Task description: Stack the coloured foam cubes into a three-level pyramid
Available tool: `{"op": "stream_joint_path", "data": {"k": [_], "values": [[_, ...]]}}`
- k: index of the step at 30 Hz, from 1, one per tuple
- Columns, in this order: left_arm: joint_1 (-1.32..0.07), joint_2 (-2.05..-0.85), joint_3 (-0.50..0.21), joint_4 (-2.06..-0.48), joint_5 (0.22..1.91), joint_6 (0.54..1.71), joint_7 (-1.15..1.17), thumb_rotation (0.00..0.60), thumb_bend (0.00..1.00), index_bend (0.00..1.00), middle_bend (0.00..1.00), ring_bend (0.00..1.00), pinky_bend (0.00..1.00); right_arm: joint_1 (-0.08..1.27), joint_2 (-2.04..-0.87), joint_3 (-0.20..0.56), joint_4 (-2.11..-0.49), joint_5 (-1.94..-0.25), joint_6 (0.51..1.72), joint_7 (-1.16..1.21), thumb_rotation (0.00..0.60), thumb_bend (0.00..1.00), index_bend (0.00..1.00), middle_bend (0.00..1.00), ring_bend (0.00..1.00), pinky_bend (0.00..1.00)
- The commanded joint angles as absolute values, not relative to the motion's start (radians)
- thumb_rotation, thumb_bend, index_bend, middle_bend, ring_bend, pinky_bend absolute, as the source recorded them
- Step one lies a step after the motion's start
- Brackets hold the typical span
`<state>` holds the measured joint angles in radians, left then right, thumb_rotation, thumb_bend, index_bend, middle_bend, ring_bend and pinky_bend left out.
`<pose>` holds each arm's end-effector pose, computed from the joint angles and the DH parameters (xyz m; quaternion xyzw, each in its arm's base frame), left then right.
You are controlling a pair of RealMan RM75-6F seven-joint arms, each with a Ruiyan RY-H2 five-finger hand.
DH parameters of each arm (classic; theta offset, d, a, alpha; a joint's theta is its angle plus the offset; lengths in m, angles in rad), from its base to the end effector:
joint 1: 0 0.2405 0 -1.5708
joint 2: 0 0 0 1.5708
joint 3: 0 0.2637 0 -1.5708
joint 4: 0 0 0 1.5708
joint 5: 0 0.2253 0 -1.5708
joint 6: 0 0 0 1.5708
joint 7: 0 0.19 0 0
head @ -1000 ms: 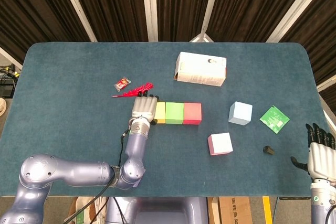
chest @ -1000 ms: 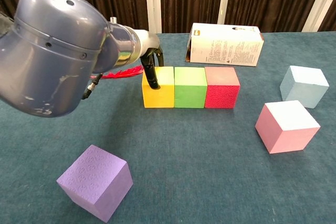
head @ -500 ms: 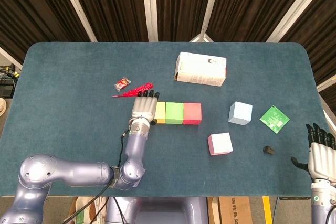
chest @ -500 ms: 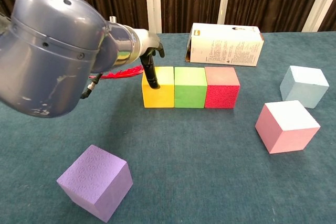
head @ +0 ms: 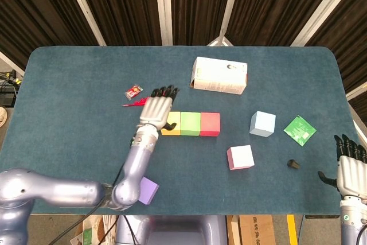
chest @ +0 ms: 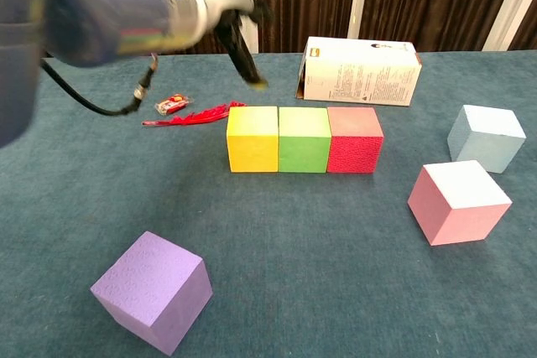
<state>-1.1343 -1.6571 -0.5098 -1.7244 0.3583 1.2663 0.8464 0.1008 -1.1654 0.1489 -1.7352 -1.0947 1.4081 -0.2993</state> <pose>0.0302 0.4185 -0.0272 -0.6627 -0.4515 -0.3916 0.4513 -0.3535 -0.2412 0.1418 0.5076 -0.4539 0.2782 0.6774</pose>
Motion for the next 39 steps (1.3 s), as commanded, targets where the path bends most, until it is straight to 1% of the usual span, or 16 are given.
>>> {"op": "stream_joint_path", "data": {"k": [1, 3, 4, 6, 9, 13, 16, 18, 20, 23, 27, 33, 35, 39], "values": [[-0.877, -1.44, -0.419, -2.015, 0.75, 1.4, 0.579, 0.6, 0.32, 0.08, 0.0, 0.0, 0.0, 0.1, -1.166, 0.142, -1.737, -1.115, 1.412, -0.294, 0.6, 0.21, 0.0, 0.0, 0.0, 0.0], [-0.783, -1.322, -0.367, -2.122, 0.825, 1.427, 0.535, 0.6, 0.32, 0.08, 0.0, 0.0, 0.0, 0.101, -1.166, 0.135, -1.74, -1.134, 1.413, -0.293, 0.6, 0.21, 0.0, 0.0, 0.0, 0.0], [-0.753, -1.284, -0.349, -2.15, 0.851, 1.432, 0.52, 0.6, 0.32, 0.08, 0.0, 0.0, 0.0, 0.101, -1.167, 0.132, -1.741, -1.14, 1.412, -0.293, 0.6, 0.21, 0.0, 0.0, 0.0, 0.0], [-0.654, -1.156, -0.283, -2.214, 0.949, 1.453, 0.467, 0.6, 0.32, 0.08, 0.0, 0.0, 0.0, 0.103, -1.167, 0.125, -1.749, -1.153, 1.406, -0.294, 0.6, 0.21, 0.0, 0.0, 0.0, 0.0], [-0.515, -1.016, -0.184, -2.206, 1.13, 1.473, 0.309, 0.6, 0.32, 0.08, 0.0, 0.0, 0.0, 0.115, -1.162, 0.12, -1.767, -1.163, 1.379, -0.285, 0.6, 0.21, 0.0, 0.0, 0.0, 0.0], [-0.389, -0.951, -0.088, -2.112, 1.304, 1.522, 0.12, 0.6, 0.32, 0.08, 0.0, 0.0, 0.0, 0.143, -1.135, 0.128, -1.807, -1.175, 1.332, -0.27, 0.6, 0.21, 0.0, 0.0, 0.0, 0.0], [-0.306, -0.945, -0.025, -2.011, 1.424, 1.586, 0.014, 0.6, 0.32, 0.08, 0.0, 0.0, 0.0, 0.186, -1.087, 0.156, -1.869, -1.157, 1.28, -0.286, 0.6, 0.21, 0.0, 0.0, 0.0, 0.0], [-0.263, -0.958, 0.003, -1.954, 1.474, 1.625, -0.01, 0.6, 0.32, 0.08, 0.0, 0.0, 0.0, 0.218, -1.055, 0.184, -1.915, -1.115, 1.257, -0.33, 0.6, 0.21, 0.0, 0.0, 0.0, 0.0], [-0.232, -0.973, 0.02, -1.918, 1.493, 1.648, -0.015, 0.6, 0.31, 0.08, 0.0, 0.0, 0.0, 0.251, -1.033, 0.211, -1.957, -1.066, 1.238, -0.376, 0.6, 0.18, 0.0, 0.0, 0.0, 0.0], [-0.185, -0.999, 0.041, -1.879, 1.5, 1.675, -0.018, 0.6, 0.3, 0.08, 0.0, 0.0, 0.0, 0.322, -1.005, 0.26, -2.024, -0.94, 1.197, -0.466, 0.6, 0.13, 0.0, 0.0, 0.0, 0.0], [-0.14, -1.036, 0.041, -1.839, 1.501, 1.712, -0.041, 0.6, 0.3, 0.08, 0.0, 0.0, 0.0, 0.425, -1.006, 0.306, -2.057, -0.796, 1.162, -0.572, 0.6, 0.11, 0.0, 0.0, 0.0, 0.0], [-0.101, -1.086, 0.025, -1.802, 1.504, 1.744, -0.035, 0.6, 0.3, 0.08, 0.0, 0.0, 0.0, 0.583, -1.104, 0.367, -2.024, -0.566, 1.168, -0.67, 0.6, 0.11, 0.0, 0.0, 0.0, 0.0], [-0.095, -1.092, 0.021, -1.799, 1.502, 1.743, -0.02, 0.6, 0.3, 0.08, 0.0, 0.0, 0.0, 0.636, -1.144, 0.389, -1.99, -0.477, 1.181, -0.694, 0.6, 0.11, 0.0, 0.0, 0.0, 0.0], [-0.088, -1.097, 0.004, -1.799, 1.487, 1.737, 0.0, 0.6, 0.3, 0.08, 0.0, 0.0, 0.0, 0.724, -1.208, 0.408, -1.919, -0.338, 1.209, -0.758, 0.6, 0.11, 0.0, 0.0, 0.0, 0.0]]}}
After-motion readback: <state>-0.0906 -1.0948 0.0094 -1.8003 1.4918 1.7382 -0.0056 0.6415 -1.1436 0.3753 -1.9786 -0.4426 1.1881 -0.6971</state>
